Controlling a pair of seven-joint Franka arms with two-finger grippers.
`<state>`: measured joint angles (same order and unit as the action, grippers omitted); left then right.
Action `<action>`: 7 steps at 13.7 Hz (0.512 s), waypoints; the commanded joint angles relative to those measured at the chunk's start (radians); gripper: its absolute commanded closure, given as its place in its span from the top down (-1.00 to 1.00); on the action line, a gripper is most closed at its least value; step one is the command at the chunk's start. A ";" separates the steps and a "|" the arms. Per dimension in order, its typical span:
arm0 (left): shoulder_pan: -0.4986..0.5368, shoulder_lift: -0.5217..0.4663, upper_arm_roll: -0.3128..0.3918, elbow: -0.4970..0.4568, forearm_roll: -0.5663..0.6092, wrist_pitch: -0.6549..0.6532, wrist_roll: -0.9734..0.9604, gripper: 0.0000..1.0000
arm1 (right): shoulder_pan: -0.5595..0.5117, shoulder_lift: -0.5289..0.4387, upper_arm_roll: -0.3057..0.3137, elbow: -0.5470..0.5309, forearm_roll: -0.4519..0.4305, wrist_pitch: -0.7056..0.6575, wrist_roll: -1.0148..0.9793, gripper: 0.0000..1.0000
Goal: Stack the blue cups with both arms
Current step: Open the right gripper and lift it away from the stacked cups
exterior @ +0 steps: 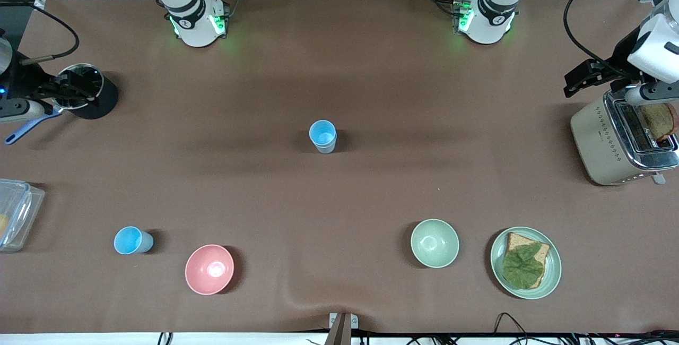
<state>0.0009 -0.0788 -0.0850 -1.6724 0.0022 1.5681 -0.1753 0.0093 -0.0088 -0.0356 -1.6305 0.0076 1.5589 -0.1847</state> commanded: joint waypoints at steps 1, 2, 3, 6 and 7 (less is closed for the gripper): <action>-0.007 0.010 0.010 0.039 -0.001 -0.031 0.025 1.00 | -0.023 -0.026 0.019 -0.020 0.058 -0.009 -0.002 1.00; -0.007 0.011 0.010 0.043 -0.001 -0.039 0.025 1.00 | -0.023 -0.026 0.019 -0.020 0.063 -0.020 0.017 1.00; -0.007 0.011 0.008 0.043 -0.001 -0.040 0.025 1.00 | -0.023 -0.031 0.019 -0.019 0.063 -0.023 0.046 1.00; -0.009 0.011 0.008 0.045 -0.002 -0.040 0.025 1.00 | -0.023 -0.034 0.020 -0.006 0.063 -0.042 0.076 1.00; -0.007 0.010 0.008 0.045 -0.002 -0.042 0.025 1.00 | -0.023 -0.034 0.020 -0.005 0.063 -0.043 0.076 1.00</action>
